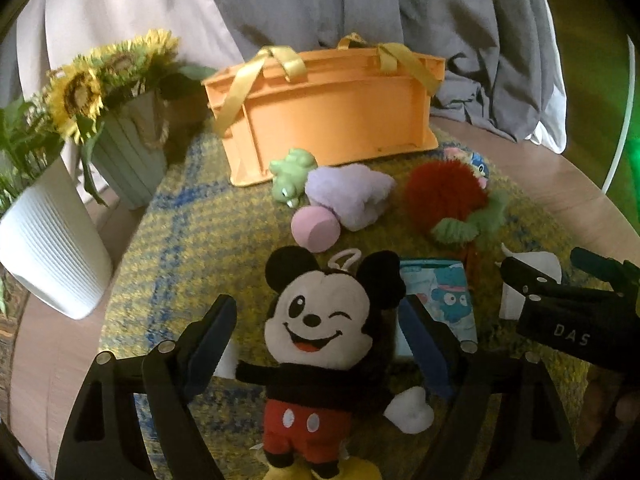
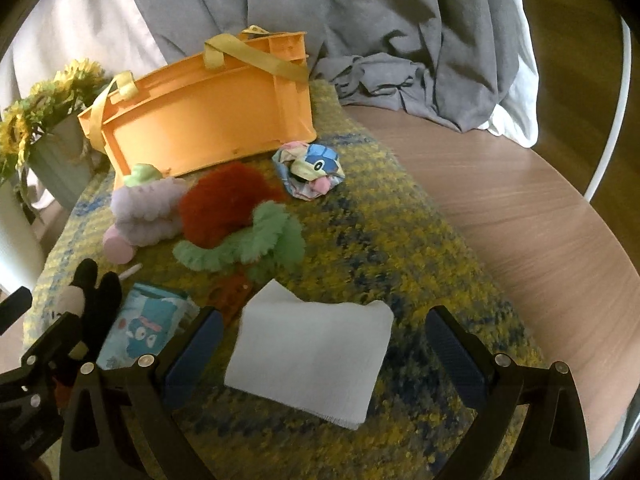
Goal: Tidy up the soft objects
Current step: 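Reach the left tool to the Mickey plush while the right tool reaches the white cloth, then close the left tool on Mickey while the right tool grips the white cloth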
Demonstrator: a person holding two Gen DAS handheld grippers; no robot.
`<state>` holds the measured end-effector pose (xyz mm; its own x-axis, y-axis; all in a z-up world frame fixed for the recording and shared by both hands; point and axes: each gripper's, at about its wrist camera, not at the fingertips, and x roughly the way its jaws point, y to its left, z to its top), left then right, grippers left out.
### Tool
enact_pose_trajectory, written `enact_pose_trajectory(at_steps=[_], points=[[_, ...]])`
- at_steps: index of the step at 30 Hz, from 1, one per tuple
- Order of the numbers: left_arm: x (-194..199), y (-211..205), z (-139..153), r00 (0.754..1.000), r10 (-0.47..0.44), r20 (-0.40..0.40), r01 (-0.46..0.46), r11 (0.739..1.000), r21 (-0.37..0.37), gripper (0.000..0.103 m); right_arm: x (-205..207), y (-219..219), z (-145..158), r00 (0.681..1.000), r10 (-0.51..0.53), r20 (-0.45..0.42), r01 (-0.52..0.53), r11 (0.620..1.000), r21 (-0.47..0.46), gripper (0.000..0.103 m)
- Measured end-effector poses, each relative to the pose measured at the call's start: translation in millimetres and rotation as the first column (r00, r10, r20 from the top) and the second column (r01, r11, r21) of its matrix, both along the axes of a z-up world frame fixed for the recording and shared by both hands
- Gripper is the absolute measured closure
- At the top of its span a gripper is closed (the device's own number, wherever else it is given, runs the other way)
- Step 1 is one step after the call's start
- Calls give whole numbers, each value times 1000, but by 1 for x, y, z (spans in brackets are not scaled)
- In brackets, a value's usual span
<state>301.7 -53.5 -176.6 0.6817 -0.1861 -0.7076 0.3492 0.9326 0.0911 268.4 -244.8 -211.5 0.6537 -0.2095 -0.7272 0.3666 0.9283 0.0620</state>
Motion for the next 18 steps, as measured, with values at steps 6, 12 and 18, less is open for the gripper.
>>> enact_pose_trajectory(at_steps=[6, 12, 18], points=[[5, -1, -9, 999, 9, -46, -9, 1000, -15, 33, 5, -3, -4, 1000, 1, -10, -1, 1000, 4, 9], [6, -1, -11, 997, 15, -71, -17, 999, -32, 41, 7, -3, -7, 1000, 17, -24, -17, 999, 29, 30], [4, 1, -9, 997, 17, -70, -19, 999, -34, 44, 5, 0, -4, 999, 33, -26, -32, 999, 36, 59]])
